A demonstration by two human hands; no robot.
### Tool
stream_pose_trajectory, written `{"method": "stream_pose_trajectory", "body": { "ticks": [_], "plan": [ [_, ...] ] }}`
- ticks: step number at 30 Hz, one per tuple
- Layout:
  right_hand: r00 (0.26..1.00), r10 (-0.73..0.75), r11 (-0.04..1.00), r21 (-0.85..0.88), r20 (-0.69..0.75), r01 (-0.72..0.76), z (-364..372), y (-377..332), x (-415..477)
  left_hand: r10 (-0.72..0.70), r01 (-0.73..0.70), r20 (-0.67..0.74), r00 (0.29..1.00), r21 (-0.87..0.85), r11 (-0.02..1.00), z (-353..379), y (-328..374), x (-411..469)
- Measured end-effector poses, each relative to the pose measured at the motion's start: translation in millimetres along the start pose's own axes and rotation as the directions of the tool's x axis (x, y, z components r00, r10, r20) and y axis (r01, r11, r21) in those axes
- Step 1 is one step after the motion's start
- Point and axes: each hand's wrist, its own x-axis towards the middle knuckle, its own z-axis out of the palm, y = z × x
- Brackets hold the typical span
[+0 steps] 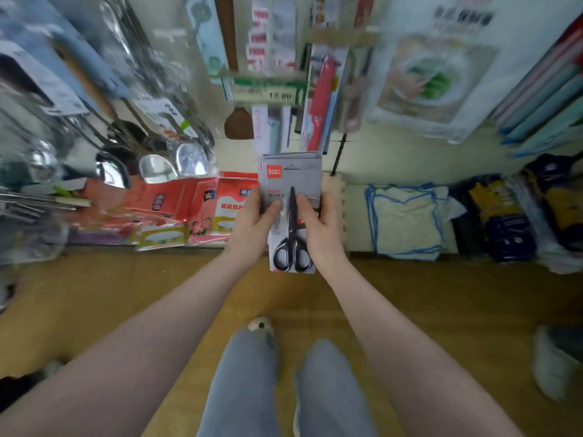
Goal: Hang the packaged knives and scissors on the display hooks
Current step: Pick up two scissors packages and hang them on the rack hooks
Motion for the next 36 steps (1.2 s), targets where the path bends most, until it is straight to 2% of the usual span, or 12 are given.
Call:
{"method": "stream_pose_trajectory", "body": {
  "ticks": [5,11,18,24,27,32,36],
  "plan": [
    [0.998,-0.026,0.998,0.059,0.055,0.022,1.0,-98.2,-40.8,0.064,-0.065,0.008,0.998,0.061,0.996,-23.2,104.3,-34.7],
    [0.993,-0.077,0.994,0.084,0.091,0.07,3.7,-168.3,-71.7,0.124,-0.123,-0.048,0.991,0.018,0.992,-36.1,176.7,-66.6],
    [0.977,-0.161,0.982,0.125,0.139,0.144,22.3,-222.7,-77.0,0.137,-0.148,-0.091,0.986,-0.139,0.979,-58.4,220.5,-64.7],
    [0.963,-0.255,0.964,0.098,0.088,0.247,54.2,-254.7,-63.4,0.18,-0.195,-0.1,0.979,-0.17,0.966,-91.9,246.8,-45.1],
    [0.953,-0.298,0.951,0.106,0.06,0.291,79.6,-271.9,-50.8,0.2,-0.209,-0.061,0.978,-0.237,0.949,-116.8,266.4,-29.8],
    [0.936,-0.351,0.915,0.222,0.022,0.338,129.4,-304.6,-34.5,0.21,-0.183,0.043,0.977,-0.34,0.923,-162.3,295.8,3.1],
    [0.915,-0.402,0.881,0.277,0.013,0.383,167.1,-325.3,-25.1,0.264,-0.193,0.082,0.961,-0.489,0.851,-188.1,315.5,21.0]
  ]
}}
